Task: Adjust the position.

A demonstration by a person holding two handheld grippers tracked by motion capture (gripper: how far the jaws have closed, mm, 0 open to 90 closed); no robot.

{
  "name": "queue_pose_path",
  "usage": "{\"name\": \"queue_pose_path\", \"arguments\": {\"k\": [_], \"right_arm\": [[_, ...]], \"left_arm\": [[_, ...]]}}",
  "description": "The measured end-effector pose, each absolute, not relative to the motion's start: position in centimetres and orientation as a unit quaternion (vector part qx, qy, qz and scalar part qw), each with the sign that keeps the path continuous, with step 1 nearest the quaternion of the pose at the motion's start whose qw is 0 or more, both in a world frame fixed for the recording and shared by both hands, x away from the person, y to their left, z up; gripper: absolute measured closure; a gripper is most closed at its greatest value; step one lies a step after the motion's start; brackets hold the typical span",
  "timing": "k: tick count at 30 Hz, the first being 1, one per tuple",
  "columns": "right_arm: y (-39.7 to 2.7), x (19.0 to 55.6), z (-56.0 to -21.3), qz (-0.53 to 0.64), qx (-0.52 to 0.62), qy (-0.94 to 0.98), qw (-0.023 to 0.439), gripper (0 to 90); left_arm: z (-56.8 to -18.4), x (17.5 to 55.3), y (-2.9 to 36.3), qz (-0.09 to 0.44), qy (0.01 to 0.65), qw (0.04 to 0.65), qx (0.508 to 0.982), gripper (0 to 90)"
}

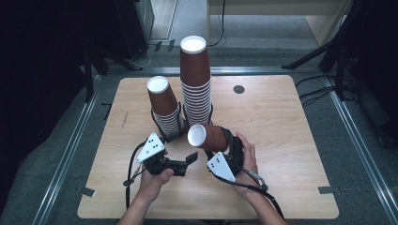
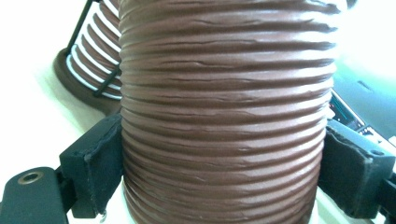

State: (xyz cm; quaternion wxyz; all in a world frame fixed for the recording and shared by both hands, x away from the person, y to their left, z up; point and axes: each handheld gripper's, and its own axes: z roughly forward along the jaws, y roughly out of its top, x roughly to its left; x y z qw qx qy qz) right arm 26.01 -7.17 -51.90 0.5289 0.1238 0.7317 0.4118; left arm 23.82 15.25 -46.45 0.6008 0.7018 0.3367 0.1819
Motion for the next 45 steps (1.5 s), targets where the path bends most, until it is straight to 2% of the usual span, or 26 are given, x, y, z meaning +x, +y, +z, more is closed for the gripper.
{"name": "queue_pose_path", "arguments": {"k": [18, 26, 35, 39, 42, 45], "right_arm": [[-5.9, 24.9, -52.4, 0.406, 0.053, 0.737, 0.538, 11.2], [-5.6, 24.6, -52.5, 0.403, 0.037, 0.734, 0.545, 11.2], [-5.7, 24.5, -52.3, 0.401, 0.029, 0.732, 0.551, 10.8], [-5.8, 24.4, -52.2, 0.407, 0.03, 0.732, 0.545, 7.5], [-5.9, 24.4, -51.9, 0.421, 0.032, 0.733, 0.533, 0.0], [-6.2, 24.3, -51.6, 0.437, 0.04, 0.73, 0.525, 0.0]], "left_arm": [[-46.5, 23.7, 14.4, 0.173, 0.322, 0.589, 0.72, 2.0], [-46.4, 23.7, 14.4, 0.166, 0.321, 0.591, 0.722, 6.6], [-46.3, 23.8, 14.7, 0.16, 0.32, 0.596, 0.719, 20.8], [-46.4, 23.9, 15.1, 0.148, 0.322, 0.605, 0.713, 21.9], [-46.2, 24.1, 15.6, 0.146, 0.328, 0.616, 0.701, 22.4], [-46.1, 24.1, 16.1, 0.151, 0.331, 0.621, 0.694, 22.7]]}}
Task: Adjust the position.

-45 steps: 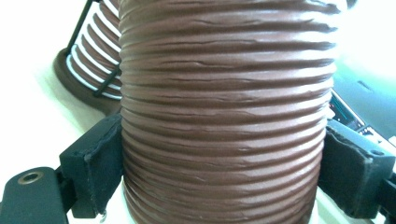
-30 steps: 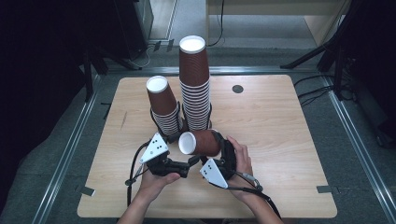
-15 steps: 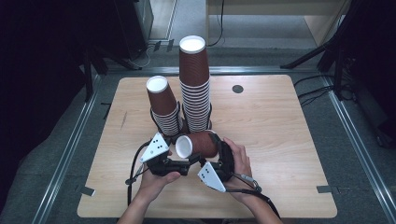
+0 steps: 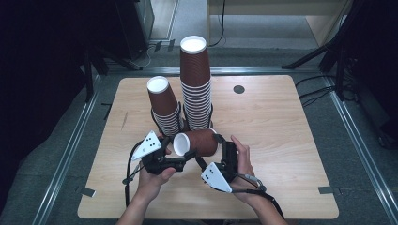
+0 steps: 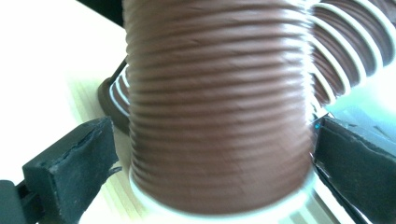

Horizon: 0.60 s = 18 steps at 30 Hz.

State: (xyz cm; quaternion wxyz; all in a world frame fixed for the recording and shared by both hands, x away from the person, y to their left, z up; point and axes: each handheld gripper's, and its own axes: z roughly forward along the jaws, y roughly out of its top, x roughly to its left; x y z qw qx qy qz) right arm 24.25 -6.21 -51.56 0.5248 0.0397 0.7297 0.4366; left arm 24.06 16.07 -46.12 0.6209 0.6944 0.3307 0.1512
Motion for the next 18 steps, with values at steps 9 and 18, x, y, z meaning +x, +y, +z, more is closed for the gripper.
{"name": "queue_pose_path", "arguments": {"k": [9, 18], "right_arm": [[-7.5, 24.2, -51.1, 0.443, 0.046, 0.724, 0.526, 0.0], [-8.7, 24.1, -51.0, 0.451, 0.082, 0.728, 0.51, 0.0]], "left_arm": [[-45.7, 23.9, 17.0, 0.177, 0.338, 0.631, 0.675, 22.9], [-46.1, 24.0, 17.3, 0.192, 0.349, 0.63, 0.667, 22.8]]}}
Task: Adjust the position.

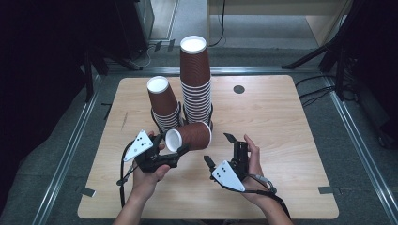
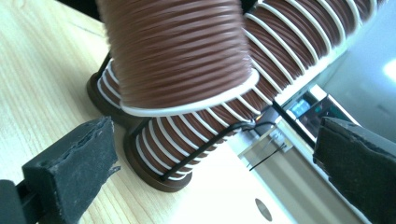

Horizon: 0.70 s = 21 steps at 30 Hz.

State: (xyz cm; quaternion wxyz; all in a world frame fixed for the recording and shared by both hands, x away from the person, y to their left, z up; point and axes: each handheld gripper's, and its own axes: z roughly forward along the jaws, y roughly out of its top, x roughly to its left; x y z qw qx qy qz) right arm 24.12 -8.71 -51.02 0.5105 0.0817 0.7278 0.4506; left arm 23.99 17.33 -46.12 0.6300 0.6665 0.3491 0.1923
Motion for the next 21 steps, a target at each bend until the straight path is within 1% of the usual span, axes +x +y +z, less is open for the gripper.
{"name": "queue_pose_path", "arguments": {"k": [4, 11, 13, 16, 21], "right_arm": [[-8.9, 24.3, -50.7, 0.445, 0.104, 0.724, 0.517, 0.0], [-9.5, 24.2, -49.8, 0.459, 0.138, 0.715, 0.509, 0.0], [-9.7, 24.2, -49.6, 0.454, 0.146, 0.713, 0.513, 0.2], [-9.7, 24.2, -49.3, 0.46, 0.159, 0.71, 0.51, 0.2], [-9.5, 24.2, -49.3, 0.462, 0.182, 0.713, 0.495, 0.8]], "left_arm": [[-46.2, 24.0, 17.4, 0.201, 0.349, 0.631, 0.663, 22.8], [-46.3, 23.9, 17.7, 0.206, 0.349, 0.636, 0.657, 22.8], [-46.3, 23.9, 17.6, 0.213, 0.349, 0.635, 0.656, 22.8], [-46.3, 23.9, 17.7, 0.225, 0.349, 0.641, 0.646, 22.8], [-46.3, 23.8, 18.0, 0.231, 0.349, 0.648, 0.637, 22.8]]}}
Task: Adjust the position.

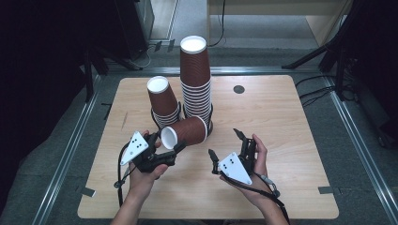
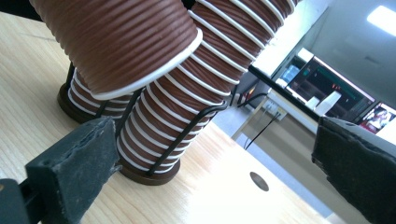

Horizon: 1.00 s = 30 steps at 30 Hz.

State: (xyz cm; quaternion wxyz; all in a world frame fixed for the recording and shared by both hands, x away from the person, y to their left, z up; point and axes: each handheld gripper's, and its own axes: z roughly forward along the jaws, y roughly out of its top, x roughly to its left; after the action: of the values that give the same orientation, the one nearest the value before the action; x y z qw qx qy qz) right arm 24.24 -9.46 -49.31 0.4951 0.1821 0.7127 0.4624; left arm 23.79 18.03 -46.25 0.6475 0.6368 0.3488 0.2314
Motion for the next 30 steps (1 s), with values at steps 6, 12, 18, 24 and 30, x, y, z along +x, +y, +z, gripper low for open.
{"name": "queue_pose_path", "arguments": {"k": [6, 12, 18, 24, 30], "right_arm": [[-9.04, 24.44, -49.29, 0.478, 0.223, 0.711, 0.464, 3.8], [-8.82, 24.23, -49.28, 0.499, 0.259, 0.706, 0.432, 4.1], [-8.78, 23.96, -48.92, 0.533, 0.299, 0.685, 0.397, 4.0], [-8.77, 23.9, -48.62, 0.574, 0.361, 0.649, 0.346, 1.9], [-8.81, 23.78, -48.57, 0.629, 0.406, 0.602, 0.279, 1.8]], "left_arm": [[-46.25, 23.83, 18.39, 0.232, 0.351, 0.649, 0.634, 22.8], [-46.28, 23.88, 18.46, 0.23, 0.35, 0.649, 0.635, 22.8], [-46.27, 23.88, 18.48, 0.229, 0.351, 0.65, 0.634, 22.8], [-46.34, 23.9, 18.45, 0.227, 0.351, 0.649, 0.635, 22.8], [-46.39, 23.89, 18.38, 0.227, 0.351, 0.649, 0.636, 22.8]]}}
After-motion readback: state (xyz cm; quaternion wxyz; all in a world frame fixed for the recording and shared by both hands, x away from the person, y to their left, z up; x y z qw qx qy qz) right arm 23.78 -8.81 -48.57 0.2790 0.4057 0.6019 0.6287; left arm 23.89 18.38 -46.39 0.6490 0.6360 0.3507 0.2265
